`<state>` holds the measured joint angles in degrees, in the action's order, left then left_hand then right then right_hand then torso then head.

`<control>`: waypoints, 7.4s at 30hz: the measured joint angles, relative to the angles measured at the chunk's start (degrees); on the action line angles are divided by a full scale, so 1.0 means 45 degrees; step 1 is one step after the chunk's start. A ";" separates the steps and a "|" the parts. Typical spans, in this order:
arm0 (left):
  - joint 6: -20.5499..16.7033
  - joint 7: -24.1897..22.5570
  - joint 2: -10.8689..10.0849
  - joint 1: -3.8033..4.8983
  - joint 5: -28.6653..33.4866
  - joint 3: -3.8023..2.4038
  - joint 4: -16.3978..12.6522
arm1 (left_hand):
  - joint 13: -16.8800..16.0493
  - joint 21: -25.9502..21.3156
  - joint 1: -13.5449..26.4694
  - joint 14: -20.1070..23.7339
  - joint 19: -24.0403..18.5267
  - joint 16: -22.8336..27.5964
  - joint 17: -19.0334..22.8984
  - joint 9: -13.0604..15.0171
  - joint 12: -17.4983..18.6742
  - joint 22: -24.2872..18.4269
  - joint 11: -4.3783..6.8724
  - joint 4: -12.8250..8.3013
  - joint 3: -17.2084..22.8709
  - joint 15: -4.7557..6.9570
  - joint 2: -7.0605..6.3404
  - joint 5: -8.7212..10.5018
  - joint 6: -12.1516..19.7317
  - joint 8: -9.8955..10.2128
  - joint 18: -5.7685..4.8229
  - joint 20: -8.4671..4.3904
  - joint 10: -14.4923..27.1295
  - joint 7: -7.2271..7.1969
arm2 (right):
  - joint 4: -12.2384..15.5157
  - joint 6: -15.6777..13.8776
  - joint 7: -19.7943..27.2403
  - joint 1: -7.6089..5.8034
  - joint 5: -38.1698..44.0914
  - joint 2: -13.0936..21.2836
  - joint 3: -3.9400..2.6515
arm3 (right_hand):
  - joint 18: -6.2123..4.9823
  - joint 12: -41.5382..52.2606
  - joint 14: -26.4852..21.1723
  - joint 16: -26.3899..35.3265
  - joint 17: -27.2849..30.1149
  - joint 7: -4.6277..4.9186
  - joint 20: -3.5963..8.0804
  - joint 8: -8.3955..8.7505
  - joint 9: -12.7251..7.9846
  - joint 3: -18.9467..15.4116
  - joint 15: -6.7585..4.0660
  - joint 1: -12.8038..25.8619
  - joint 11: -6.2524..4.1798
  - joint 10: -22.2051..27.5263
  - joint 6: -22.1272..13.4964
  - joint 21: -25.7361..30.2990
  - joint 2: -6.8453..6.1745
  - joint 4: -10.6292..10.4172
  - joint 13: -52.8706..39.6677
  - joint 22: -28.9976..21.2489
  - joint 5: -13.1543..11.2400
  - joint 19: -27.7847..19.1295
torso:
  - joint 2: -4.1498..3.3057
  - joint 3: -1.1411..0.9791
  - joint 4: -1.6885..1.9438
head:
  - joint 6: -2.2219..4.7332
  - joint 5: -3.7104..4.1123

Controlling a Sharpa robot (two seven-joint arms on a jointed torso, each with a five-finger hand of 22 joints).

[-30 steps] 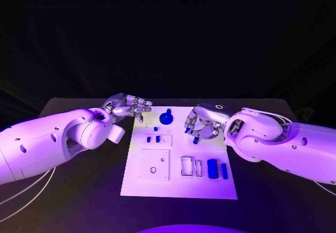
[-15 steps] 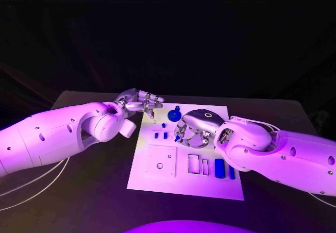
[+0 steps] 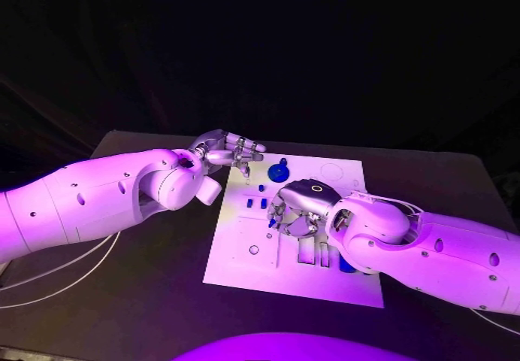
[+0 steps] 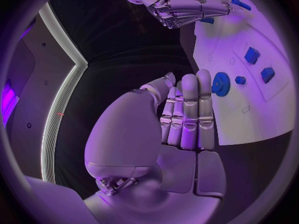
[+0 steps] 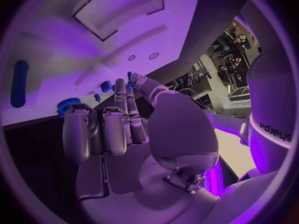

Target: Assemble the parts on the task board

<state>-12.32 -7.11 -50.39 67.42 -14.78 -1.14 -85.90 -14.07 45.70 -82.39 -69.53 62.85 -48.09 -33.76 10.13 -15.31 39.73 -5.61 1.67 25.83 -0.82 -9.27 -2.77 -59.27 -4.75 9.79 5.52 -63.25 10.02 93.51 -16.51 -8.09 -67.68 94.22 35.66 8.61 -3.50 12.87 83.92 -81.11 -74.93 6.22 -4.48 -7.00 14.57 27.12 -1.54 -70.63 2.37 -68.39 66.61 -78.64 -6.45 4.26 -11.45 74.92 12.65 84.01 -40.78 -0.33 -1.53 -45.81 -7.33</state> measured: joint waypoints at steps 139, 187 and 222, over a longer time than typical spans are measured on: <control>0.0182 0.0120 -0.0095 0.0007 0.0003 0.0007 -0.0085 | -0.0020 -0.0051 0.0001 0.0048 0.0000 0.0000 0.0012 -0.0021 0.0000 -0.0044 0.0002 -0.0035 -0.0035 -0.0048 -0.0001 0.0000 0.0089 -0.0001 -0.0010 0.0000 0.0090 0.0004 | 0.0051 0.1252 -0.0276 -0.0849 0.0033 0.2428 -0.0157 | -0.0003 -0.0277 -0.0001 0.0423 0.0273 0.0266 -0.0321 0.0675 -0.0959 -0.1269 0.0366 -0.0241 0.0657 0.2165 -0.1763 0.1233 -0.0767 -0.0278 0.0697 0.0006 0.0540 -0.0322 | 0.0021 0.0007 -0.0027 | 0.0271 0.0468; 0.0293 0.0135 0.0004 0.0006 0.0009 0.0012 0.0110 | -0.0028 -0.0099 -0.0067 0.0048 0.0000 0.0000 0.0022 -0.0020 0.0000 -0.0055 0.0002 -0.0001 -0.0069 -0.0049 0.0067 0.0000 0.0089 -0.0001 -0.0011 0.0000 0.0089 0.0003 | 0.1709 0.0688 -0.0515 -0.0991 -0.0649 0.2846 -0.0347 | -0.0005 0.0857 0.0000 0.0148 -0.0002 -0.0105 0.0094 0.0099 -0.0941 0.0124 -0.0048 -0.1315 -0.0002 0.0360 -0.0018 0.0355 0.0474 0.0058 0.0625 -0.0001 -0.1148 0.0000 | 0.0046 0.0007 -0.0031 | 0.0208 0.0374; 0.0421 0.0146 0.0270 0.0004 0.0023 0.0025 0.0154 | -0.0035 -0.0099 -0.0066 0.0048 0.0000 0.0000 0.0020 -0.0019 0.0000 -0.0053 0.0001 -0.0037 -0.0104 -0.0049 0.0066 0.0000 0.0089 -0.0001 -0.0011 0.0000 0.0089 0.0003 | 0.0813 0.0721 0.0077 0.0528 -0.0468 -0.0745 -0.0064 | -0.0005 0.0856 0.0000 0.0149 0.0003 -0.0026 0.0092 0.0097 -0.0940 0.0105 -0.0047 -0.1178 0.0045 0.0321 -0.0096 0.0356 0.0330 0.0073 0.0623 0.0004 -0.0665 0.0000 | 0.0024 0.0007 -0.0040 | -0.0034 -0.0087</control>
<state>-10.42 -6.46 -49.18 67.44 -14.67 -1.03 -85.20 -14.22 45.26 -82.69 -69.31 62.85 -48.09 -33.67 10.04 -15.31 39.49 -5.61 1.50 25.36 -1.04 -8.97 -2.77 -58.87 -4.76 9.74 5.52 -62.85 10.04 97.17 -13.27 -7.75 -65.31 92.11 32.31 8.32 -3.52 16.72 83.92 -80.44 -74.91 6.10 -4.07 -6.56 10.34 27.59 -1.75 -75.93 2.57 -66.94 66.18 -77.04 -4.96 4.59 -8.65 74.93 9.65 84.01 -40.67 -0.30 -1.71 -45.97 -7.72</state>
